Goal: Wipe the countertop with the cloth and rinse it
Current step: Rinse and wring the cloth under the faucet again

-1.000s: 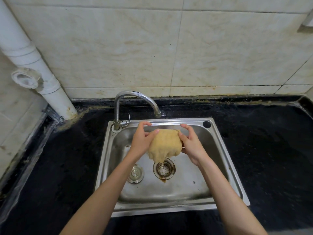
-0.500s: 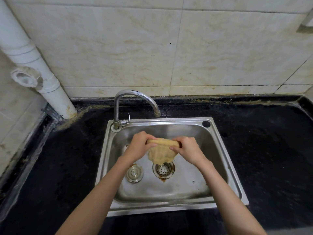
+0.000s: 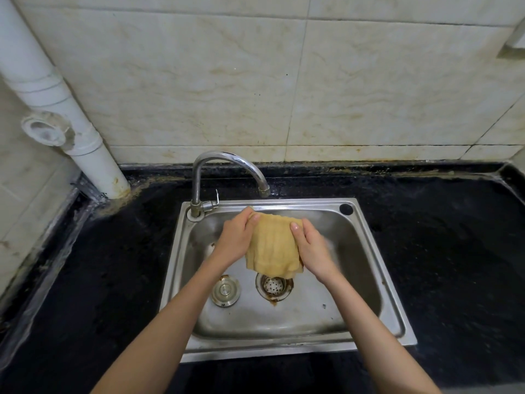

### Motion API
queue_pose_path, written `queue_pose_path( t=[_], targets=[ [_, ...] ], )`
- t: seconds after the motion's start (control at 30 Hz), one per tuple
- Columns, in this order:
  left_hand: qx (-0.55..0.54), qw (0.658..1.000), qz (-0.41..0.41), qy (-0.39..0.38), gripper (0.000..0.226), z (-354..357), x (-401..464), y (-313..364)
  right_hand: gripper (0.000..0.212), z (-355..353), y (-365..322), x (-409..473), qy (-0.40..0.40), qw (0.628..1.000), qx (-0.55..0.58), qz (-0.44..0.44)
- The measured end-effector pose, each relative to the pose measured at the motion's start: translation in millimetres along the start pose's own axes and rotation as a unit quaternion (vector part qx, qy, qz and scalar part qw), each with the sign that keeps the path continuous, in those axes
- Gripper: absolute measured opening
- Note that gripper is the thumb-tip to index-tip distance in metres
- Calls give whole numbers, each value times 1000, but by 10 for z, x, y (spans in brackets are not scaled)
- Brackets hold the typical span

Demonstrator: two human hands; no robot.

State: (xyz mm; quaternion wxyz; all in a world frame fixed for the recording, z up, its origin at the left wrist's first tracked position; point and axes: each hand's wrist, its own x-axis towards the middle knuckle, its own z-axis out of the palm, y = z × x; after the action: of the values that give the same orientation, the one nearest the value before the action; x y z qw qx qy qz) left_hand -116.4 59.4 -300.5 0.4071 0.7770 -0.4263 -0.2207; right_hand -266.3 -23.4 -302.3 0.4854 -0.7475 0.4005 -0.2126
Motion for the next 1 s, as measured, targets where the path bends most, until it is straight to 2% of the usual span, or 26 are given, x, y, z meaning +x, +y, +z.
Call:
queue_pose_path(
  t=[0.07,0.13,0.2,0.23,0.3,0.33,0.37,0.4,0.47,0.57,0.7,0.83,0.9,1.0],
  targets=[
    [-13,1000,-1,24,24,-8,-6,13,24,0,33,18,7,1000,9,7],
    [-35,999,-31,24,23,-17,-5,30,25,-7,26,24,-8,996,76,41],
    [-133,985,-107,-15,21,-52,-29,64,22,-22,-8,34,-26,980,177,86],
    [-212,965,-147,-46,22,-76,-47,78,18,-42,-39,31,-39,969,220,107],
    [-300,937,-159,-85,44,-143,-76,62,13,-82,-54,39,-68,949,278,131],
    [-304,938,-137,-99,62,-169,-82,31,21,-100,-37,44,-78,946,286,131],
    [-294,942,-108,-118,77,-187,-85,4,33,-119,-22,47,-82,949,277,125],
    [-278,947,-82,-136,83,-196,-88,-9,45,-130,5,53,-81,957,253,113],
    [-231,960,-39,-154,71,-193,-86,-43,58,-145,12,54,-75,973,203,80],
    [-157,979,-13,-133,53,-152,-58,-103,36,-151,-9,51,-71,983,164,29],
    [-94,991,6,-95,55,-102,-25,-115,17,-151,-48,11,-98,988,118,2],
    [7,999,21,-44,52,-68,-18,-66,45,-140,-64,18,-80,997,-21,-7],
    [67,997,35,-12,40,-63,-17,-42,47,-131,-94,17,-46,993,-100,-34],
    [86,995,51,9,22,-47,-34,-58,39,-109,-76,19,-10,991,-123,-54]
  ],
)
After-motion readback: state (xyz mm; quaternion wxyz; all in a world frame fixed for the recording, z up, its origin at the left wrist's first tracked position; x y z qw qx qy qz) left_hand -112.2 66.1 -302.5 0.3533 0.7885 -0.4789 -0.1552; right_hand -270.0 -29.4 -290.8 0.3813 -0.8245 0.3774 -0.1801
